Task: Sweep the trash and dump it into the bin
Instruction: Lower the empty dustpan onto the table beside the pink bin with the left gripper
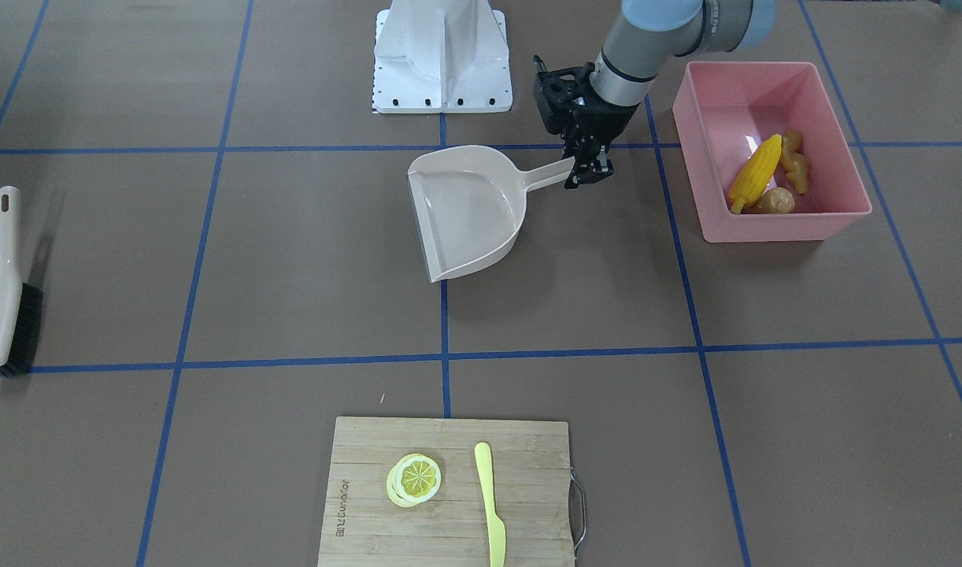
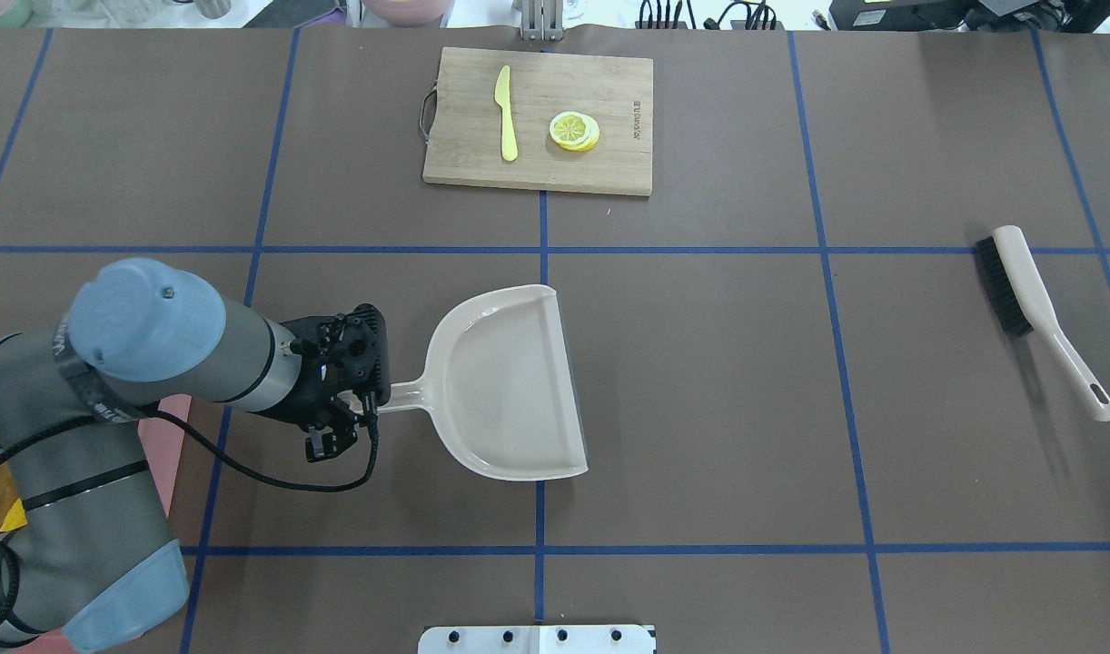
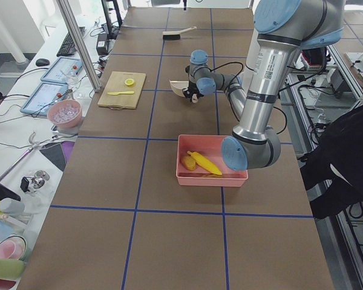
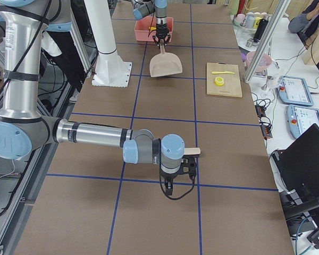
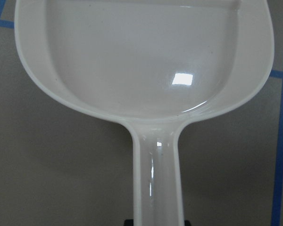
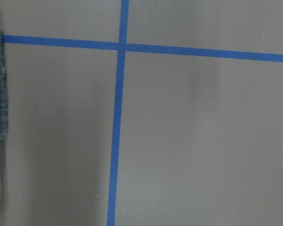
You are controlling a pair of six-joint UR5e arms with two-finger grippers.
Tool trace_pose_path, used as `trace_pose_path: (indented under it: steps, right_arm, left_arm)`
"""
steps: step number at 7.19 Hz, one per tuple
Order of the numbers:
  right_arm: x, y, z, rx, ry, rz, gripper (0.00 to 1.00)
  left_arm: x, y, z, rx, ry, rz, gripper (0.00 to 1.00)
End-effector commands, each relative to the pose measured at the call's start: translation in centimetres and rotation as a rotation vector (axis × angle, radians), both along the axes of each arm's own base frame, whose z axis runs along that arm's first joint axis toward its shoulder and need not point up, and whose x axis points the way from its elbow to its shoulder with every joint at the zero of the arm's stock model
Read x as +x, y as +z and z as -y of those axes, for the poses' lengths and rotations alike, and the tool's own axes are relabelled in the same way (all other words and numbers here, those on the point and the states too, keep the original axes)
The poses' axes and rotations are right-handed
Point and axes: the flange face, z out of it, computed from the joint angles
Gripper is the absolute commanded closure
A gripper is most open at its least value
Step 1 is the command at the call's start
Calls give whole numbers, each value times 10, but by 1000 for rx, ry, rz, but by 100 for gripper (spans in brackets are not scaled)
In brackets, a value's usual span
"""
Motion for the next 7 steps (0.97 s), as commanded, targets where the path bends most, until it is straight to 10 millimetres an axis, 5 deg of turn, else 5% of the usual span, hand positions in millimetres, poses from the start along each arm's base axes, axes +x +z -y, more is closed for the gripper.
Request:
trace_pose_path:
  steps: [1,7]
  right_arm:
    - [0,0,0,-2,0,0,0]
    - [0,8,-2,-16,0,2,0]
  left_arm:
    - [-16,45,-12,15,3,3,100]
    - [-2,47,-30,-5,44,8,100]
